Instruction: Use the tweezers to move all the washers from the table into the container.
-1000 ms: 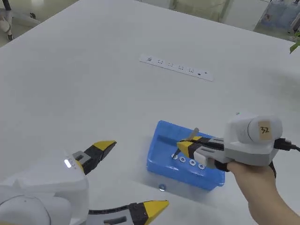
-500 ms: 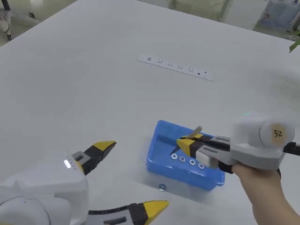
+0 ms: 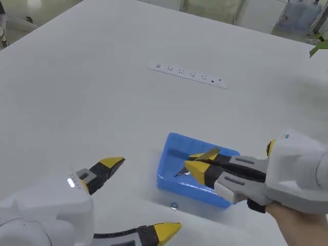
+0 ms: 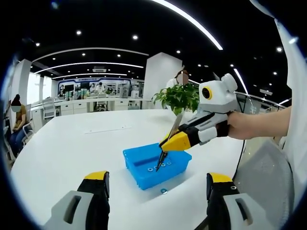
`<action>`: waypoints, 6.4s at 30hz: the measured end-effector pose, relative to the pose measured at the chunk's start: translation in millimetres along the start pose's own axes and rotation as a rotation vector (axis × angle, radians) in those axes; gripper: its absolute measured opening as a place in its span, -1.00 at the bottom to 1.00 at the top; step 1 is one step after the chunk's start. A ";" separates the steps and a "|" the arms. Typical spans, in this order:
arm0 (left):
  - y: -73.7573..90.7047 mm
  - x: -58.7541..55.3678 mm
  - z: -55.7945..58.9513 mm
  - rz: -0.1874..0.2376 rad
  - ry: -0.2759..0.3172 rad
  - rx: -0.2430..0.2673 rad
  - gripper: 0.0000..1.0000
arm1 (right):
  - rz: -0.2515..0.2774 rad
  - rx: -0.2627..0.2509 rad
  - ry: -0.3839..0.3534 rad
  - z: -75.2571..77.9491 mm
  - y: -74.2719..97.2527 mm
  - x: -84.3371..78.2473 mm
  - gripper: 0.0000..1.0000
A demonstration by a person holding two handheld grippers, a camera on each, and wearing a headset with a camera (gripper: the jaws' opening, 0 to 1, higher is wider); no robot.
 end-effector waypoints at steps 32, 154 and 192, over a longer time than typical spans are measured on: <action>-0.2 -1.0 0.2 -0.014 -0.008 -0.003 0.65 | -0.200 0.005 0.042 5.5 -21.3 -41.7 -0.93; 12.6 -6.4 -16.8 0.027 0.199 -0.025 0.05 | 0.041 -0.069 -0.024 30.5 3.0 11.2 -0.94; -44.7 54.1 41.6 -0.190 -0.380 -0.809 -0.80 | -0.383 0.132 0.327 -39.6 30.7 -54.1 -0.95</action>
Point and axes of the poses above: the centre of the closed fingertips' face, and the gripper's own axes: y roughly backward along the fingers, z roughly to its right, x roughly out of its top, the point moved 9 cm from there along y, roughly backward along the fingers, and after that the axes turned 11 degrees about -y, right-handed, at the moved point
